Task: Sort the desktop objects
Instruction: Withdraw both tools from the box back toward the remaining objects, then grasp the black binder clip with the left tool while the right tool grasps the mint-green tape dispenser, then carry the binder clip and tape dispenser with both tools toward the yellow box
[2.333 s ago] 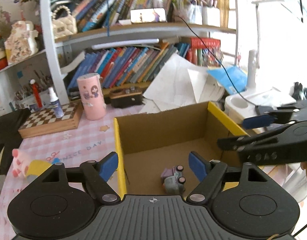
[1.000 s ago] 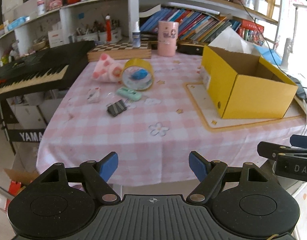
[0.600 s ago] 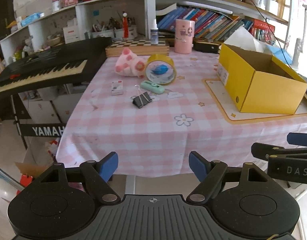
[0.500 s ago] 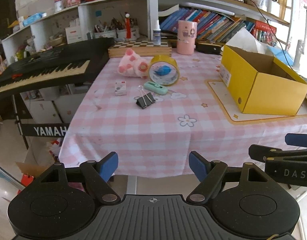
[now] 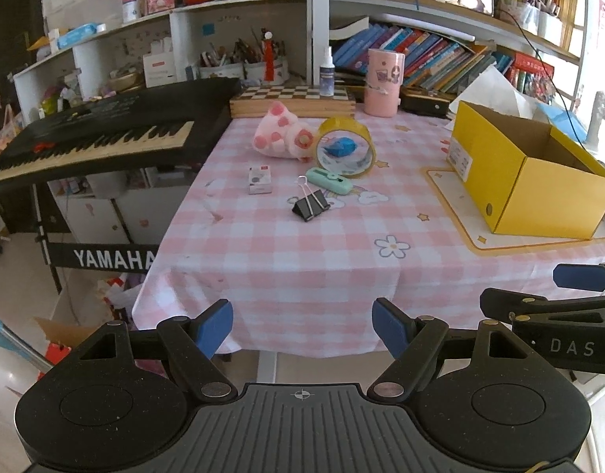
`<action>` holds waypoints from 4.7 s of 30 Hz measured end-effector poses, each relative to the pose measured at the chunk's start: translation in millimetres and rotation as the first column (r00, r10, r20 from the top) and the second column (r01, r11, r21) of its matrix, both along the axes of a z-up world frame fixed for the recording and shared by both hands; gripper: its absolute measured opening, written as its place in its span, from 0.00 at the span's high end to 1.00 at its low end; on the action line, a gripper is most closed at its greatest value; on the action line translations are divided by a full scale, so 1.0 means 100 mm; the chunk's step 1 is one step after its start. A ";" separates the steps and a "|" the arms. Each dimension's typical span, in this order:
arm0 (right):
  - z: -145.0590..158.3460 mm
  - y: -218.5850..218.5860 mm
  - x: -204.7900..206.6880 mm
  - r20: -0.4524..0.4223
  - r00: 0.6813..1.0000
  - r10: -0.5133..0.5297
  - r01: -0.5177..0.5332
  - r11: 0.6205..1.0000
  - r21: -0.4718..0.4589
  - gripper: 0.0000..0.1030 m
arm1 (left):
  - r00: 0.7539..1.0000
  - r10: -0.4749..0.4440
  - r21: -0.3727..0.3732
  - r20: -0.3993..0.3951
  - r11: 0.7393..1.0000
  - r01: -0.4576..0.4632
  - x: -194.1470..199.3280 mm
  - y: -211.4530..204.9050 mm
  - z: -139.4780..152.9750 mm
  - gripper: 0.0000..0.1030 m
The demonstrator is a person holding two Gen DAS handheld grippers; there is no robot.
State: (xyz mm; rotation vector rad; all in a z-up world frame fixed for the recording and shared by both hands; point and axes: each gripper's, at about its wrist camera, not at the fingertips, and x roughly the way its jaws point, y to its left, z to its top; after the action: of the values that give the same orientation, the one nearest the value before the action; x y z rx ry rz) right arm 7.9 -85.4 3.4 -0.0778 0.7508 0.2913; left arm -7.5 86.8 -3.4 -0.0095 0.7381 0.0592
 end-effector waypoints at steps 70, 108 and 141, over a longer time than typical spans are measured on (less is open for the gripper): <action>-0.25 0.51 2.33 -0.094 0.928 0.361 -0.363 0.932 -0.002 0.52 | 0.966 0.219 -0.101 -0.135 0.967 -0.233 2.04 0.09 -0.58 0.57; 0.05 0.79 2.05 -0.008 0.916 0.400 -0.400 0.915 0.052 0.78 | 0.988 0.155 -0.111 0.016 0.982 -0.152 1.43 0.37 0.09 0.57; 0.01 0.18 0.21 -0.033 0.995 0.091 -0.089 0.993 0.078 0.78 | 0.988 -0.155 -0.119 0.014 0.981 0.155 0.13 0.03 0.06 0.57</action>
State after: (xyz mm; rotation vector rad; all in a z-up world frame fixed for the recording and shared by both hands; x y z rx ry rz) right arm 28.7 -67.0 4.9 -0.0345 0.7725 0.4077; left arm 5.9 89.4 2.6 -0.0665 0.7344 -0.1338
